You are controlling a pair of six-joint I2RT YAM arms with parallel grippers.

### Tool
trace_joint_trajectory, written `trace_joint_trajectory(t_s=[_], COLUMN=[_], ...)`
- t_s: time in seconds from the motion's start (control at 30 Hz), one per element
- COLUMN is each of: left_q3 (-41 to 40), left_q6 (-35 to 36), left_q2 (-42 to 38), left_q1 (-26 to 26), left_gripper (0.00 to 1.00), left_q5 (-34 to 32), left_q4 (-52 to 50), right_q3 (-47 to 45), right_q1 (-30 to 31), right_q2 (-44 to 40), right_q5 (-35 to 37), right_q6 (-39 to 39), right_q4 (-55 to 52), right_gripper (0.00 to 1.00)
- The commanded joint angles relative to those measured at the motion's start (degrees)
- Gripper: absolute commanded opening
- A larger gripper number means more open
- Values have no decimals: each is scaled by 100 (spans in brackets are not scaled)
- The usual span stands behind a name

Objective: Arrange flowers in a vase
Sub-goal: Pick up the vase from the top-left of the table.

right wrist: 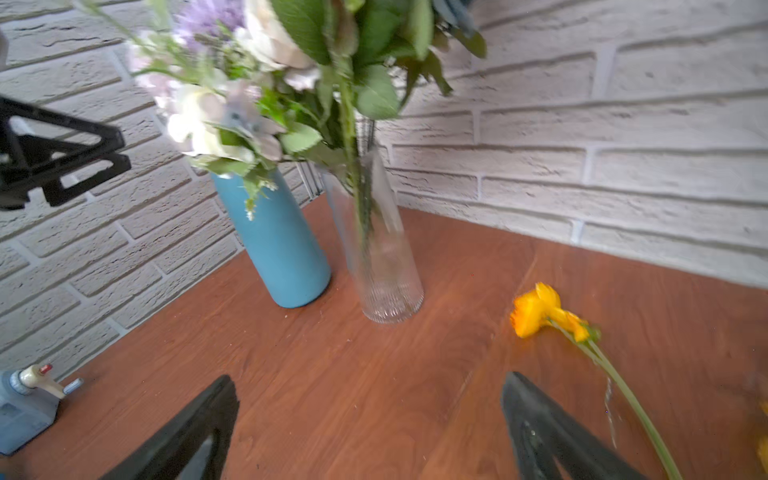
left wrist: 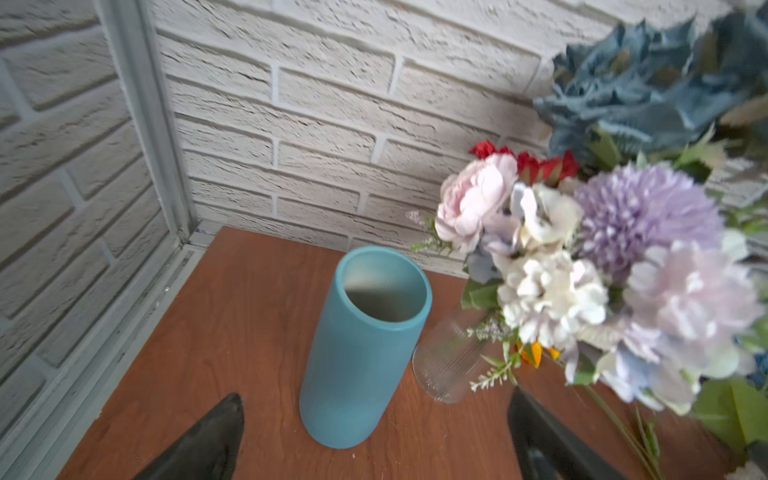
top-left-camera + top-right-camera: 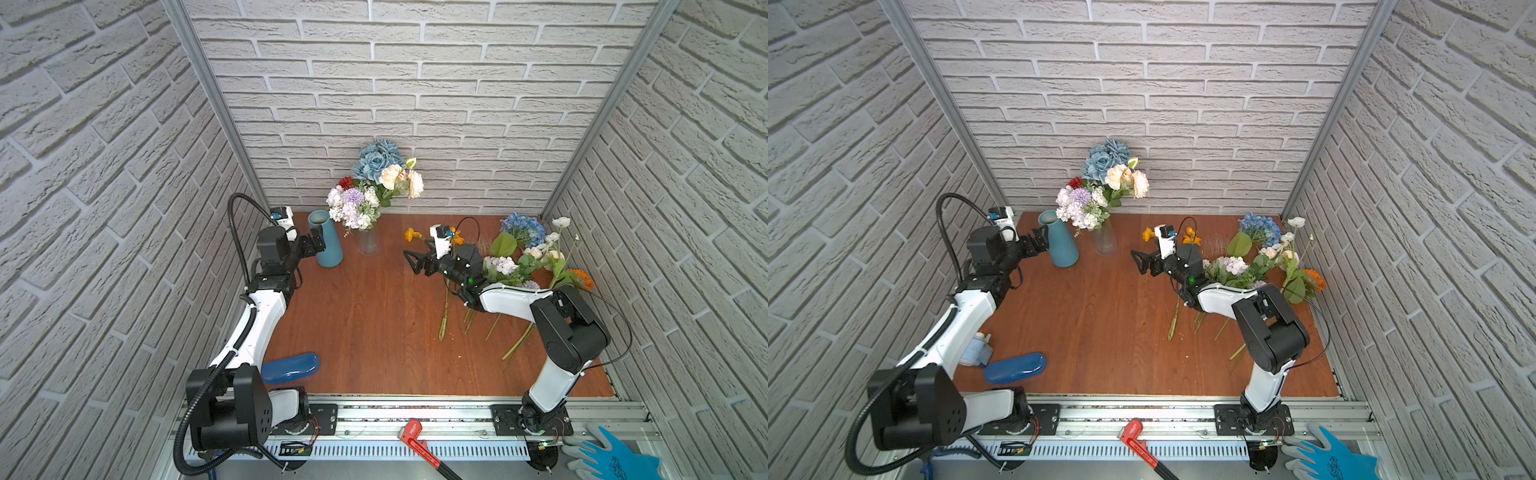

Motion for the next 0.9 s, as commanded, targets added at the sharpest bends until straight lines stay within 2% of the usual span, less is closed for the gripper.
trace_joint_trajectory(t_s=[0.0,0.1,0.4,0.53,0.63,0.87], left_q3=[-177,-229,125,335,428,701], left_q6=[679,742,633,735,744,578], left_q2=[295,707,1930,2347,2716,3295], left_q1=[0,3,-46,-177,-254,-354], left_gripper=[98,98,98,98,98,98], left_q5=[462,483,482,399,330,69], left_q4=[895,1338,2340,2628,3086,3645], right_q3=[-35,56,626,526,425,617], right_q1=[-272,-292,-350,-363,-410,-437], right_q2=[-427,-794,-1674,-1946,-2095,-2026], right_q5=[-273,16,1064,1419,1432,1735], right_q6=[494,48,-594,-663,-672,-605], right_q4=[-846,-1826,-4532,-4697,-4661,-5096], right_gripper=[100,100,100,99,100,100])
